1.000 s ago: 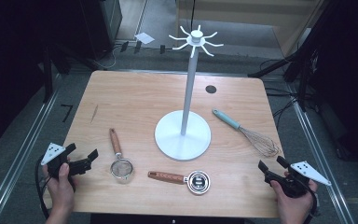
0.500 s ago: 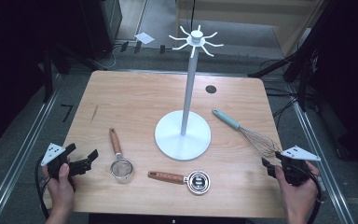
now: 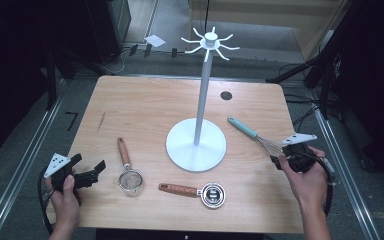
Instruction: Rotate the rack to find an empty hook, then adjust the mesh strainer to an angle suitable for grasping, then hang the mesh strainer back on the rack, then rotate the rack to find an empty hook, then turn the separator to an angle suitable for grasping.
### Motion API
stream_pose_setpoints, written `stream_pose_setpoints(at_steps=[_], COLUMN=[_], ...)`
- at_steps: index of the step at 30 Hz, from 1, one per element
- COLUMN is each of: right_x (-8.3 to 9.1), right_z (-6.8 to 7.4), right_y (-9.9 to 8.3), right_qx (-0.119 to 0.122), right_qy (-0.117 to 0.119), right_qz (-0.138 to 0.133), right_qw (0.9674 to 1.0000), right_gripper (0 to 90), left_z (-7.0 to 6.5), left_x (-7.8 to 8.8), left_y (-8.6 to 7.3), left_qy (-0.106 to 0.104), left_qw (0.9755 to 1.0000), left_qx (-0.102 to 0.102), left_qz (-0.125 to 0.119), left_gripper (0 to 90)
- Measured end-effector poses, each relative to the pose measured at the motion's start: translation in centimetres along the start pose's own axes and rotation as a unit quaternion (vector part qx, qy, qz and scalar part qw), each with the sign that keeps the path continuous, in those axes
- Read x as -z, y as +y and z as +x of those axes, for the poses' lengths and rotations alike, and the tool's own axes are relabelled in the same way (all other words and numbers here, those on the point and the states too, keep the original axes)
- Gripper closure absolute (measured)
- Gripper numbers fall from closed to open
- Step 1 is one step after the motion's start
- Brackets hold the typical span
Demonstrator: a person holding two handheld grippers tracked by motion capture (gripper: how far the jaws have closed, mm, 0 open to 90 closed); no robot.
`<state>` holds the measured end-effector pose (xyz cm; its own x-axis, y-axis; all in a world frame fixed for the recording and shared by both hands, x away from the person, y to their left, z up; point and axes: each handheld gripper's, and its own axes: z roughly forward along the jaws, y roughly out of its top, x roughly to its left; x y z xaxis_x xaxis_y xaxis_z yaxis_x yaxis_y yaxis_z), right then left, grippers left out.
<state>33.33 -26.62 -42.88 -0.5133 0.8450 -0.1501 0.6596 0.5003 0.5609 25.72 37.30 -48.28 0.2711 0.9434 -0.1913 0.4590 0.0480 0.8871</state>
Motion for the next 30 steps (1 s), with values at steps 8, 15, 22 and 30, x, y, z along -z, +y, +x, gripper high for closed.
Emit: stream_pose_setpoints(at_steps=[8,15,22,30], right_x=[-1.9,-3.7,-5.1,-6.5], right_z=[-1.0,-1.9,-2.5,-2.5], right_y=[3.4,5.4,6.1,7.3], right_qx=[0.042,0.056,0.048,0.052], right_qy=[0.019,0.032,0.056,0.065], right_qz=[0.050,0.088,0.121,0.142], right_qw=[0.9977,0.9940,0.9899,0.9864], right_gripper=[50.0,49.6,48.6,51.0], left_z=[0.0,0.0,-0.1,-0.1], left_x=[0.0,0.0,0.0,0.0], left_y=[0.0,0.0,0.0,0.0], left_qy=[-0.001,-0.002,-0.003,-0.004], left_qw=[1.0000,1.0000,1.0000,1.0000], left_qx=[-0.001,-0.002,-0.003,-0.006], left_qz=[0.000,0.003,0.003,0.004], left_gripper=[0.0,0.0,0.0,0.0])
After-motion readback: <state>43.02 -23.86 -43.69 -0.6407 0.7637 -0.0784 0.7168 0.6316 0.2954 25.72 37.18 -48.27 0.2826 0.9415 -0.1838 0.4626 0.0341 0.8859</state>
